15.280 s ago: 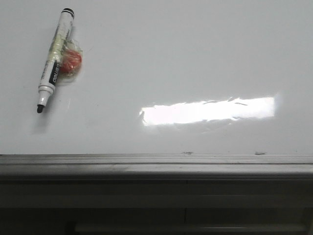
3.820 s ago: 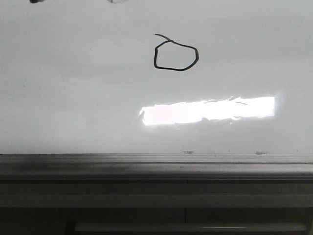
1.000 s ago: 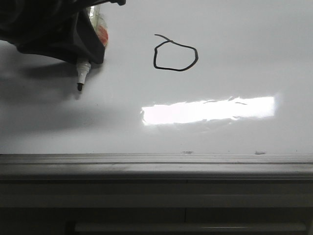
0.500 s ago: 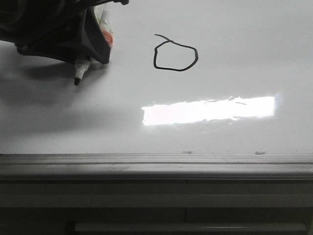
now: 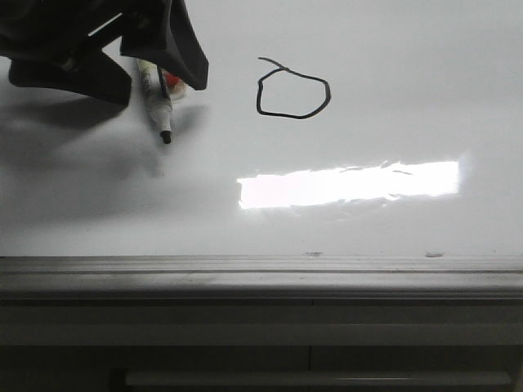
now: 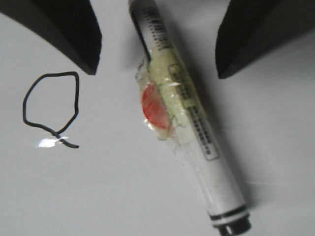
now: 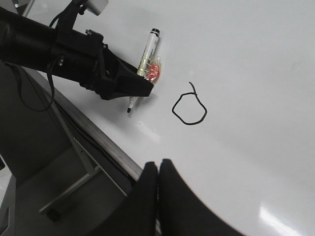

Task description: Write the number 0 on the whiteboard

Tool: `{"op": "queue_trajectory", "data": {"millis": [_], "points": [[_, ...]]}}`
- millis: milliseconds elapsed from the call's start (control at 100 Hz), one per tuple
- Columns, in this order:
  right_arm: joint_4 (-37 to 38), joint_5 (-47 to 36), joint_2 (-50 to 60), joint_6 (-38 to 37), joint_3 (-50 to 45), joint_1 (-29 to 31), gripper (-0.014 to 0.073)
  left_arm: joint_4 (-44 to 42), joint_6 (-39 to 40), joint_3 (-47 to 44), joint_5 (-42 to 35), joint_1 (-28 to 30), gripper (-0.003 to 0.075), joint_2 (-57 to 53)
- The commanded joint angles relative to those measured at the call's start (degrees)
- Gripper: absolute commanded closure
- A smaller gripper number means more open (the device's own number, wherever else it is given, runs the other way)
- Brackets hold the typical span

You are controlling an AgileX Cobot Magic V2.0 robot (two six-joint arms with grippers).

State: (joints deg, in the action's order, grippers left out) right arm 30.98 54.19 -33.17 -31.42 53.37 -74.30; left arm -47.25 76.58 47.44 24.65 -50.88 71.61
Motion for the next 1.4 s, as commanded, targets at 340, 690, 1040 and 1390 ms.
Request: {"op": "queue_trajectory", "data": {"millis": [340,690,1040,1390], "points": [[14.3,-4.5,-0.4,-0.2,-2.8,0.5,0.065,-4.5,-3.9,1.2,10.5,-10.9,0.0264,-18.8],[23.7,-6.6,-0.4,-5.4,-9.9,0.5,0.065,-4.5,-14.3,-0.5,15.0,-20.1,0.074,-30.2],[23.6,-6.4,-0.4,-5.4,-9.9,0.5,0.0651,-4.4,-14.3,-0.5,15.5,-20.1,0.074,-30.3],[23.6,-6.3,-0.4,-5.4,-9.9,0.5,0.0651,-4.3,-14.3,-0.5,15.2,-20.1,0.074,-30.2]]}}
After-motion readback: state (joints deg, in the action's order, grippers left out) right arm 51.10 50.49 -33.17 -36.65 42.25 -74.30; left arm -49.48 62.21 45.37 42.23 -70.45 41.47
